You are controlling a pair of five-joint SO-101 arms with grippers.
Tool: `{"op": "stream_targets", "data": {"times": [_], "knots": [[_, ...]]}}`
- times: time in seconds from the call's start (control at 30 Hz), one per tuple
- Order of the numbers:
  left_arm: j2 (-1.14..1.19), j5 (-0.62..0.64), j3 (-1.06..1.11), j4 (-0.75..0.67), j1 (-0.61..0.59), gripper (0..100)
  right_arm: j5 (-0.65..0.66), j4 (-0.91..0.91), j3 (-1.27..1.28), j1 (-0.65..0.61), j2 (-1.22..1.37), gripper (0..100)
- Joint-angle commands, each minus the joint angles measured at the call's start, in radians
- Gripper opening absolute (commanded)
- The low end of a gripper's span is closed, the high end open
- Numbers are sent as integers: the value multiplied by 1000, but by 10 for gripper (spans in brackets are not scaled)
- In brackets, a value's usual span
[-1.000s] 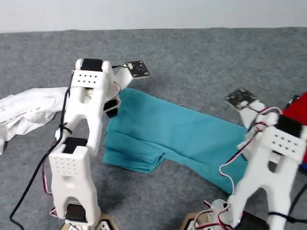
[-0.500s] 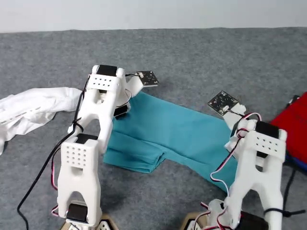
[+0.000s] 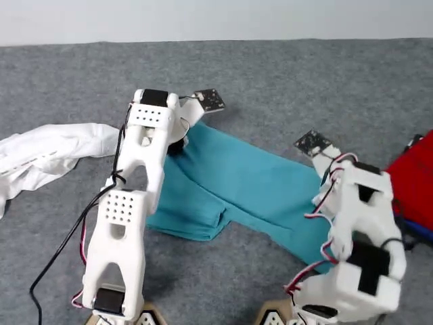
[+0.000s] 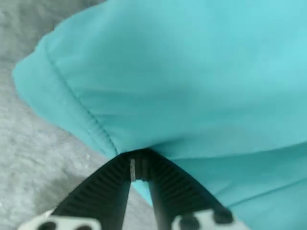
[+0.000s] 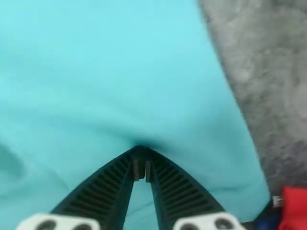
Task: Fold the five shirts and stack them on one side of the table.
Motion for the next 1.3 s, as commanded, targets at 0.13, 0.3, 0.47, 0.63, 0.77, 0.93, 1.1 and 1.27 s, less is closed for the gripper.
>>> {"op": "stream_targets", "data": {"times": [0.13,0.3,0.47,0.63,0.77,0.93,1.1,1.27], "knots": [[58,14,-216,75,26,4,-52,-7,-198,-4,50,10],[37,14,-226,75,32,4,-52,-2,-227,13,50,12],[-17,15,-223,77,28,4,-51,193,-296,27,5,12],[-117,15,-183,78,48,5,-52,344,-330,27,-58,13],[-213,12,-27,78,84,6,-51,407,-330,38,-90,14],[-259,9,125,75,101,92,-54,406,-330,111,-67,33],[-236,9,130,74,97,119,-55,346,-330,134,19,50],[-227,11,131,74,98,119,-51,196,-331,133,151,28]]}}
